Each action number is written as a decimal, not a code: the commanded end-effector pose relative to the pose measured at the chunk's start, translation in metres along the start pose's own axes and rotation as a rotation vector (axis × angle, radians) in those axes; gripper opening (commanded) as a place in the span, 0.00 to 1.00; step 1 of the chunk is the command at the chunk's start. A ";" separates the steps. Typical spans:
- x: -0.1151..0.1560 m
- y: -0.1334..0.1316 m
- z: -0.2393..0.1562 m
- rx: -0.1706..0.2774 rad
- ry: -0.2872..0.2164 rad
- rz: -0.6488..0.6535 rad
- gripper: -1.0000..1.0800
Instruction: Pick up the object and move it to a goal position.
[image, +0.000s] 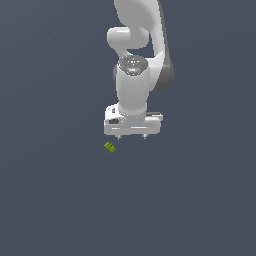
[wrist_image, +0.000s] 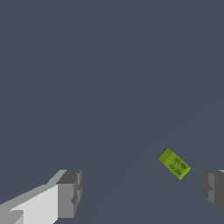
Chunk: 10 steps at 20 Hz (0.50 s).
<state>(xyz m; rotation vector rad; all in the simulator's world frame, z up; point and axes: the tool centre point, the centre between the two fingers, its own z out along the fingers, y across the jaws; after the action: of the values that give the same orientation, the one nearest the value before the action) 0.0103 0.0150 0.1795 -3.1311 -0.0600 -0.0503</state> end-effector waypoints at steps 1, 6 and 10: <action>0.000 0.000 0.000 0.000 0.000 0.000 0.96; 0.000 0.014 -0.009 0.003 0.002 0.039 0.96; 0.000 0.022 -0.015 0.006 0.003 0.067 0.96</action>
<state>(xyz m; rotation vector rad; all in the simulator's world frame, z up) 0.0105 -0.0056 0.1926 -3.1257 0.0332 -0.0551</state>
